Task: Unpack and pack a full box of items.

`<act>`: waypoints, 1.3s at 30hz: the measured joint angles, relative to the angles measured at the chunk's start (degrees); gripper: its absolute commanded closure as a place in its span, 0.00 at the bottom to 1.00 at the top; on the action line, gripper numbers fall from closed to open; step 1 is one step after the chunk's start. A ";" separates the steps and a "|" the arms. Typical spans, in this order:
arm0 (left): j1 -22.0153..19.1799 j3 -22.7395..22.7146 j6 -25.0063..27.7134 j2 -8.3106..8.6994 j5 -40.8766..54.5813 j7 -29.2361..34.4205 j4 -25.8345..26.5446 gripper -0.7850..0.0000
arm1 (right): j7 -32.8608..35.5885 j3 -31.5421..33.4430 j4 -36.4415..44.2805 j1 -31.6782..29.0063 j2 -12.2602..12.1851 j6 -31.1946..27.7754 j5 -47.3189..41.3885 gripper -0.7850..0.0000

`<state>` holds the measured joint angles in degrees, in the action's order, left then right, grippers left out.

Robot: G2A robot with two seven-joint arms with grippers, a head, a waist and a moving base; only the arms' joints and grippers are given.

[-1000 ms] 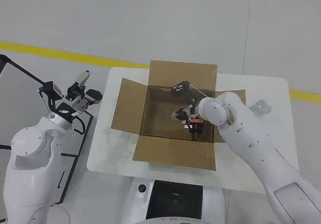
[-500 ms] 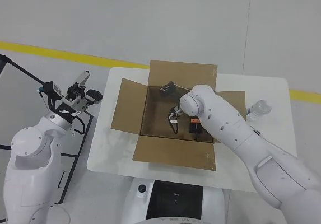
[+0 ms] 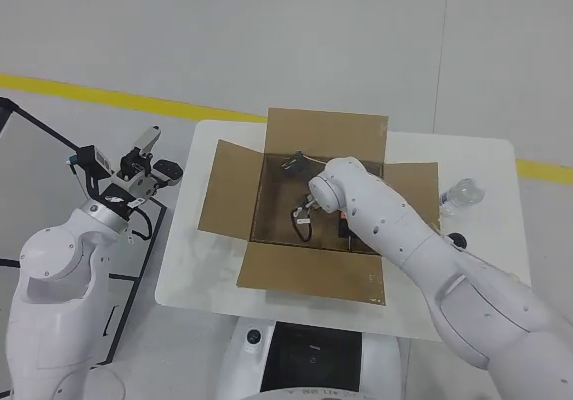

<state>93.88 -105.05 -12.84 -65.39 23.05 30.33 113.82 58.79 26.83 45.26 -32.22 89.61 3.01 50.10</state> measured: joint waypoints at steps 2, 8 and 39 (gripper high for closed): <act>0.00 0.00 0.00 0.00 0.00 0.00 0.00 0.00 | -0.40 0.01 -0.86 0.15 0.47 -0.16 -0.03 1.00; 0.00 0.00 0.00 0.00 0.00 0.00 0.00 0.00 | -0.46 0.44 -1.48 0.44 1.14 -0.11 0.67 1.00; 0.00 0.00 0.00 0.00 0.00 0.00 0.00 0.00 | 5.19 46.18 88.36 -52.57 -16.16 -4.77 27.39 1.00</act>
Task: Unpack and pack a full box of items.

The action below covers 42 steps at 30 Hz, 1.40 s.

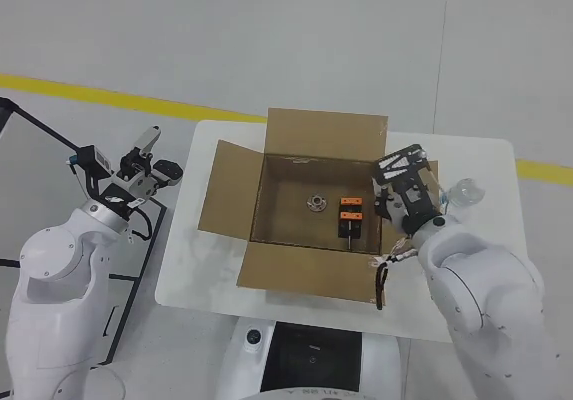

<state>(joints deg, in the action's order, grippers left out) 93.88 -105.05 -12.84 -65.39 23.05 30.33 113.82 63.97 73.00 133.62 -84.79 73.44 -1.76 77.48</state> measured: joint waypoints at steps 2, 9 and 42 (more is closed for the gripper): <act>0.00 0.00 0.00 0.00 0.00 0.00 0.00 0.00 | -0.05 0.16 -0.13 -0.42 -0.02 -0.48 -2.57 1.00; 0.00 0.00 0.00 0.00 0.00 0.00 0.00 0.00 | 0.01 0.03 -0.18 -0.12 0.00 0.01 -0.85 1.00; 0.00 0.00 0.00 0.00 0.00 0.00 0.00 0.00 | -46.17 36.40 -0.35 -32.49 -0.20 -6.38 -9.13 1.00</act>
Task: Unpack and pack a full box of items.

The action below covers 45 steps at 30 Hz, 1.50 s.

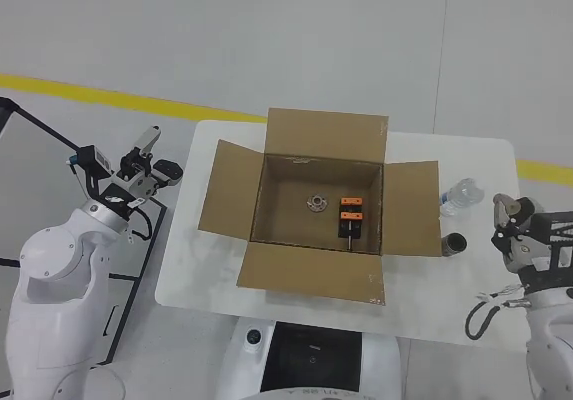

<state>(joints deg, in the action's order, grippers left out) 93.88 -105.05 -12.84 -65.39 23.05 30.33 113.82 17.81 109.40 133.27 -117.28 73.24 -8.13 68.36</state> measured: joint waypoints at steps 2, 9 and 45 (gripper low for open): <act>0.00 0.00 0.00 0.00 0.00 0.00 0.00 0.00 | -2.95 1.83 -1.67 -1.46 0.05 -0.95 -0.28 1.00; 0.00 0.00 0.00 0.00 0.00 0.00 0.00 0.00 | -17.92 7.25 -13.03 -7.84 0.40 -6.69 0.60 1.00; 0.00 0.00 0.00 0.00 0.00 0.00 0.00 0.00 | -26.06 -6.11 -49.68 10.46 0.10 -5.93 15.02 1.00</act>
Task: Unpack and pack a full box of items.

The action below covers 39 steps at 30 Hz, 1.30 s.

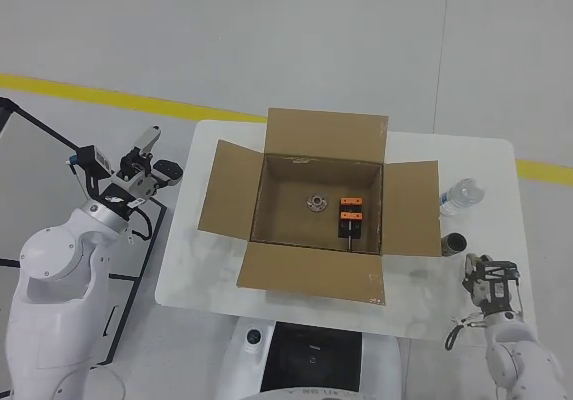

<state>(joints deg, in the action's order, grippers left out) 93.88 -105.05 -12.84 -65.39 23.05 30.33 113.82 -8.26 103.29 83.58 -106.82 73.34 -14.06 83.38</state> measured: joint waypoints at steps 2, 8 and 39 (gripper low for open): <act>0.00 0.00 0.00 0.00 0.00 0.00 0.00 0.00 | -0.13 -0.25 -1.38 0.59 -0.08 -0.29 0.49 1.00; 0.00 0.00 0.00 0.00 0.00 0.00 0.00 0.00 | 0.43 -0.93 -5.00 2.47 -0.30 -0.50 1.81 1.00; 0.00 0.00 0.00 0.00 0.00 0.00 0.00 0.00 | 1.34 -4.08 -8.17 5.65 -0.70 2.66 3.93 0.62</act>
<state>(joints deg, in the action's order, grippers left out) 93.89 -105.05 -12.84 -65.39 23.05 30.33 113.82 -6.92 99.21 75.41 -101.17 72.64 -11.41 87.31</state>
